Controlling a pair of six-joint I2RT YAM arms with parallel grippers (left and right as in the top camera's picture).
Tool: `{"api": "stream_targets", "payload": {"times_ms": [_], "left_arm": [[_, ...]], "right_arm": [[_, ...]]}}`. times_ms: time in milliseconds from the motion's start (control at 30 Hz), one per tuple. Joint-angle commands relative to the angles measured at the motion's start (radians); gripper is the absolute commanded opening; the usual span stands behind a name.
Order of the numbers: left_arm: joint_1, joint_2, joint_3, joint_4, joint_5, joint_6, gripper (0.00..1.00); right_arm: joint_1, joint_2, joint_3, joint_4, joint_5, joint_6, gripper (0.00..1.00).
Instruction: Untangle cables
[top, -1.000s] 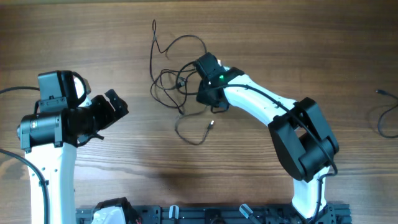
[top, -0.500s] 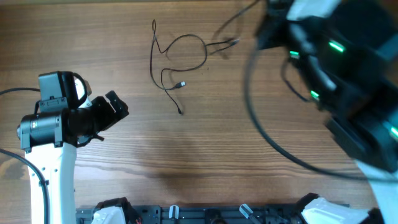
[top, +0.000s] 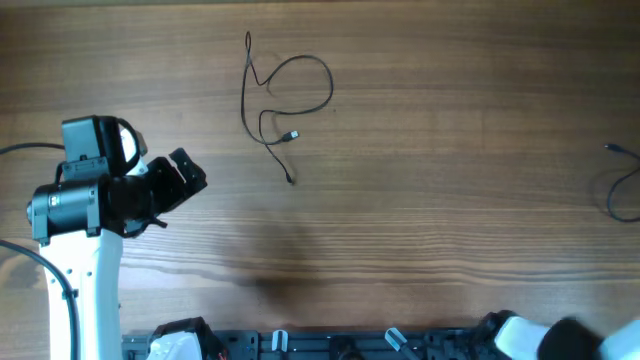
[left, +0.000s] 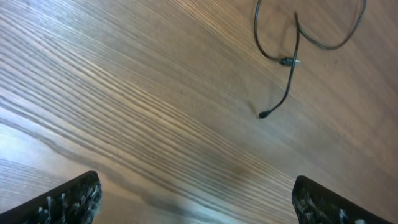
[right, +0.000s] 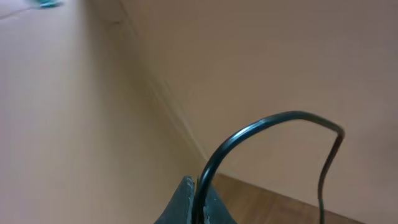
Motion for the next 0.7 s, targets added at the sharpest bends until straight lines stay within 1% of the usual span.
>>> {"api": "stream_targets", "payload": {"times_ms": [0,67,133,267,300,333,400,433,467,500,567,600,667], "left_arm": [[0.003,0.001,0.010,-0.014,-0.006,0.016,1.00],[0.003,0.001,0.010,-0.019,-0.005,0.016,1.00],[0.003,0.001,0.010,-0.019,-0.005,0.015,1.00],[0.003,0.001,0.010,-0.019,-0.005,0.015,1.00],[0.003,0.001,0.010,-0.019,-0.005,0.015,1.00],[0.003,0.001,0.010,-0.019,-0.005,0.015,1.00],[0.003,0.001,0.010,-0.019,-0.005,0.014,1.00],[0.003,0.001,0.010,-0.020,-0.001,0.014,1.00],[0.003,0.001,0.010,-0.020,0.014,0.015,1.00],[0.003,0.001,0.010,-0.020,0.025,0.015,1.00],[0.003,0.001,0.010,-0.020,0.025,0.015,1.00],[0.003,0.001,0.010,-0.019,0.025,0.015,1.00],[0.003,0.001,0.010,-0.010,0.025,0.015,1.00]], "right_arm": [[-0.166,0.190,0.006,0.042,-0.341,0.123,0.04],[-0.225,0.311,0.006,0.056,-0.376,0.122,0.04],[-0.252,0.404,0.004,0.039,-0.376,0.120,0.04],[-0.258,0.565,0.004,-0.072,-0.372,0.119,0.04],[-0.258,0.600,0.004,-0.123,-0.354,0.119,0.08],[-0.258,0.649,0.004,-0.213,-0.313,0.119,0.27],[-0.259,0.708,0.004,-0.354,-0.248,0.120,0.26],[-0.259,0.710,0.002,-0.401,-0.217,0.122,0.36],[-0.259,0.709,0.002,-0.420,-0.208,0.121,0.70],[-0.259,0.707,0.002,-0.436,-0.209,0.122,1.00],[-0.259,0.706,0.002,-0.466,-0.259,0.122,1.00],[-0.258,0.706,0.002,-0.470,-0.332,0.121,1.00],[-0.249,0.706,0.002,-0.453,-0.667,0.089,1.00]]}}
